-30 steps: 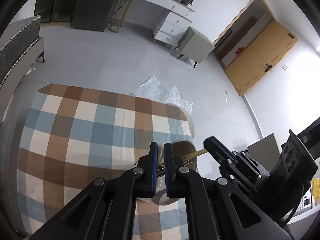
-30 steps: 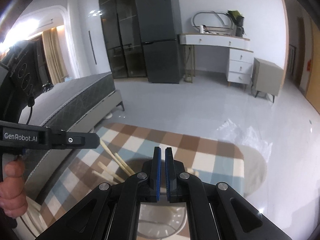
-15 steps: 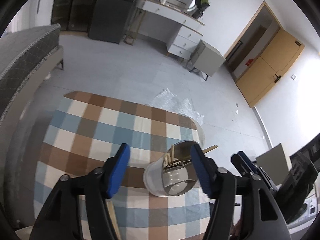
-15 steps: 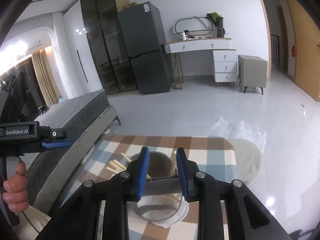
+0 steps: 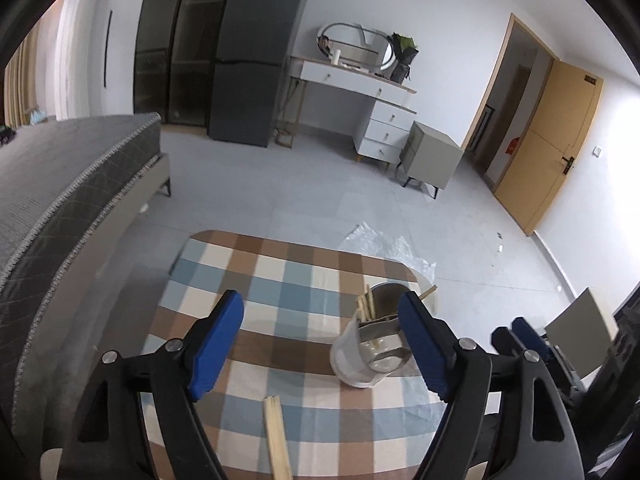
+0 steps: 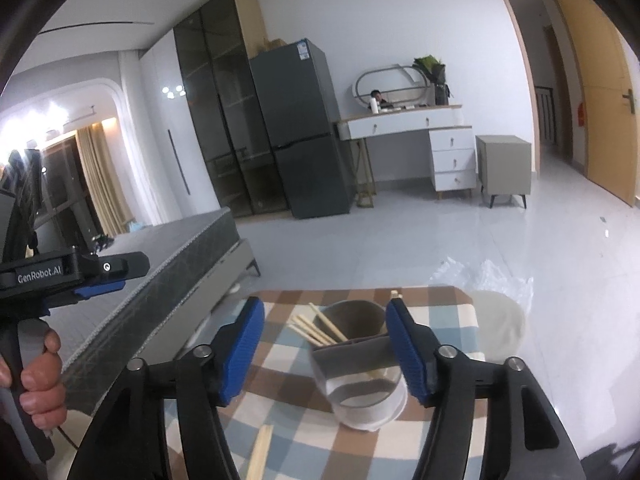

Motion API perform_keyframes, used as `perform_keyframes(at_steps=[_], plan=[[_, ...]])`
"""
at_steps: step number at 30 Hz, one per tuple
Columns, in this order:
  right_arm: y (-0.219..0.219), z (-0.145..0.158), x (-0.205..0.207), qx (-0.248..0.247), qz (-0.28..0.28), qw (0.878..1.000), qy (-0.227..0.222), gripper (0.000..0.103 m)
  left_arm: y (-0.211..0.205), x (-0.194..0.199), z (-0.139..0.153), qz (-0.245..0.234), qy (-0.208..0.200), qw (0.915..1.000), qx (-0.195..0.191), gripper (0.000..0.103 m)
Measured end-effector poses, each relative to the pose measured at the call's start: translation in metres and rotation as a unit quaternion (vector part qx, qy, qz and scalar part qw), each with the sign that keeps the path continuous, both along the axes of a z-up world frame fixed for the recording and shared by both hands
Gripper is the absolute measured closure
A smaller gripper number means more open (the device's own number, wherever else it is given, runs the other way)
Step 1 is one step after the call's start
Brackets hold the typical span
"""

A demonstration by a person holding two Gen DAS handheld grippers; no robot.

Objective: Organize utensils
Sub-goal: 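Withdraw both open tools from the holder toward the chopstick pile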

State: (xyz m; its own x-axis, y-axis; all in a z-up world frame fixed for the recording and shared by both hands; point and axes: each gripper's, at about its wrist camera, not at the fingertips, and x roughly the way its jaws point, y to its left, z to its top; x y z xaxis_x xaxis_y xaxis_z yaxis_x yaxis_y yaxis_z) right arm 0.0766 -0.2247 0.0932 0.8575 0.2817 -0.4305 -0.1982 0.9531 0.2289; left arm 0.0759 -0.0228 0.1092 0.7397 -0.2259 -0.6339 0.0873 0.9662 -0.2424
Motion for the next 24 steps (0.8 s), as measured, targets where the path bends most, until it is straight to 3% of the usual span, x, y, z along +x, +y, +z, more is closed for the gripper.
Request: perform_keyframes(at_steps=[3,10,13,24], plan=[[0.006,0.004,-0.014,0.005,0.005,1.000,-0.009,0.034,0.004,-0.013,-0.001,0.005,-0.010,0.9999,0.010,0.020],[0.024,0.005,-0.048,0.018,0.011,0.999,-0.033,0.023,0.015,-0.039,-0.013,0.026,-0.029,0.9988,0.029,0.020],[0.030,-0.002,-0.060,0.024,0.012,0.999,-0.039,0.018,0.021,-0.050,-0.025,0.035,-0.038,0.9981,0.034,0.015],[0.049,-0.041,-0.081,0.013,0.039,0.999,-0.022,0.008,0.044,-0.071,-0.085,0.064,-0.040,0.9956,0.057,0.015]])
